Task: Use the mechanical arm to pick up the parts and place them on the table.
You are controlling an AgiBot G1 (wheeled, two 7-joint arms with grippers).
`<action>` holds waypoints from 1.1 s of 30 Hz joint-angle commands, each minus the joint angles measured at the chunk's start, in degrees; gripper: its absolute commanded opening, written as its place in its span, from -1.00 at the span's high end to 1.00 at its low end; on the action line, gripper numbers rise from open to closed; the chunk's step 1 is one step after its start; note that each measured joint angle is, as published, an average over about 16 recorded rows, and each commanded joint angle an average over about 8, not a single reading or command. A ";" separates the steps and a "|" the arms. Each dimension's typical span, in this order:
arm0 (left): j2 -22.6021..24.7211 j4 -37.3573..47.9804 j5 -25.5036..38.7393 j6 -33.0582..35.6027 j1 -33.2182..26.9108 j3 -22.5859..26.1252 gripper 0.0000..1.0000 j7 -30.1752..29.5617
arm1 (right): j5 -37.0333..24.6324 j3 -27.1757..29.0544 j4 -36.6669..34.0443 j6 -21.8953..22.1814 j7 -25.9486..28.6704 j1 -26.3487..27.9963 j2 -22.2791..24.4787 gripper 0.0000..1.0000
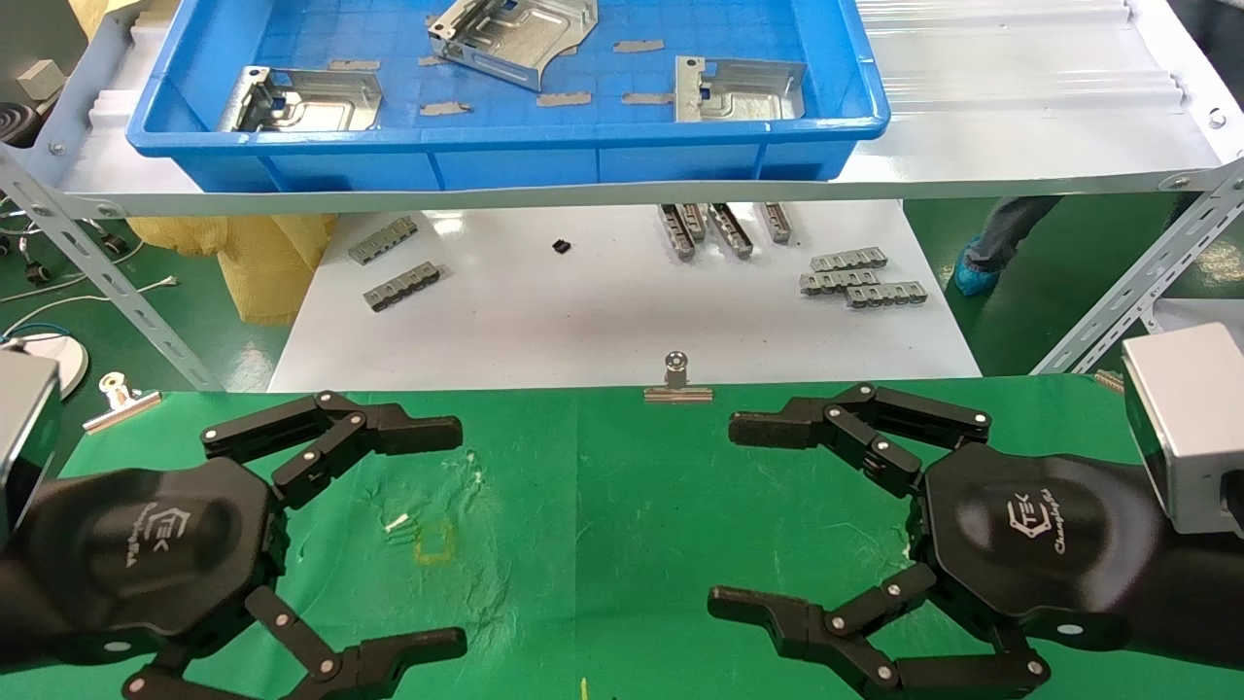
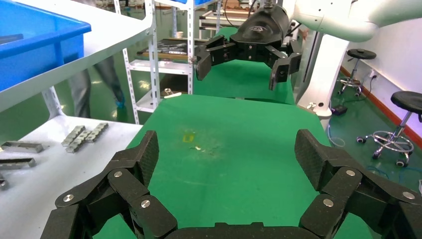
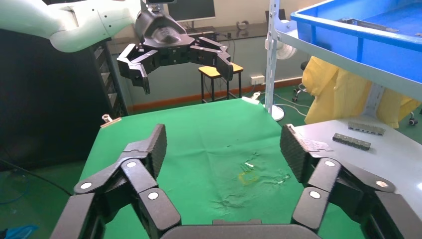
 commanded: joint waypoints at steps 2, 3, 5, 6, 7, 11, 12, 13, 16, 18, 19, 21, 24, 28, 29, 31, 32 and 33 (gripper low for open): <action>0.00 0.00 0.00 0.00 0.00 0.00 -1.00 0.00 | 0.00 0.00 0.00 0.00 0.00 0.00 0.00 1.00; 0.00 0.00 0.00 0.00 0.00 0.00 -1.00 0.00 | 0.00 0.00 0.00 0.00 0.00 0.00 0.00 1.00; 0.00 0.00 0.00 0.00 0.00 0.00 -1.00 0.00 | 0.00 0.00 0.00 0.00 0.00 0.00 0.00 1.00; 0.00 0.00 0.00 0.00 0.00 0.00 -1.00 0.00 | 0.00 0.00 0.00 0.00 0.00 0.00 0.00 1.00; 0.00 0.00 0.00 0.00 0.00 0.00 -1.00 0.00 | 0.00 0.00 0.00 0.00 0.00 0.00 0.00 1.00; 0.00 0.00 0.00 0.00 0.00 0.00 -1.00 0.00 | 0.00 0.00 0.00 0.00 0.00 0.00 0.00 1.00; 0.00 0.00 0.00 0.00 0.00 0.00 -1.00 0.00 | 0.00 0.00 0.00 0.00 0.00 0.00 0.00 1.00; 0.00 0.00 0.00 0.00 0.00 0.00 -1.00 0.00 | 0.00 0.00 0.00 0.00 0.00 0.00 0.00 1.00; 0.00 0.00 0.00 0.00 0.00 0.00 -1.00 0.00 | 0.00 0.00 0.00 0.00 0.00 0.00 0.00 1.00; 0.00 0.00 0.00 0.00 0.00 0.00 -1.00 0.00 | 0.00 0.00 0.00 0.00 0.00 0.00 0.00 1.00; -0.01 -0.02 0.00 0.00 0.01 0.00 -1.00 0.00 | 0.00 0.00 0.00 0.00 0.00 0.00 0.00 1.00; -0.01 -0.01 0.00 -0.01 0.01 -0.01 -1.00 0.00 | 0.00 0.00 0.00 0.00 0.00 0.00 0.00 1.00; -0.04 -0.05 0.16 -0.14 -0.18 0.00 -1.00 -0.05 | 0.00 0.00 0.00 0.00 0.00 0.00 0.00 1.00; 0.22 0.06 1.52 -1.07 -2.38 0.58 -1.00 -1.75 | 0.00 0.00 0.00 0.00 0.00 0.00 0.00 1.00; 0.49 0.26 2.15 -1.52 -3.53 0.85 -1.00 -2.48 | 0.00 0.00 0.00 0.00 0.00 0.00 0.00 1.00; 1.43 1.15 3.78 -2.58 -6.59 1.59 -1.00 -4.21 | 0.00 0.00 -0.01 0.00 0.00 0.00 0.00 1.00; 2.14 1.87 4.81 -3.15 -8.51 2.07 -1.00 -5.10 | 0.00 0.00 -0.01 0.00 0.00 0.00 0.00 1.00; 2.99 2.80 5.96 -3.70 -10.61 2.60 -1.00 -5.88 | 0.00 0.00 -0.01 0.00 0.00 0.00 0.00 1.00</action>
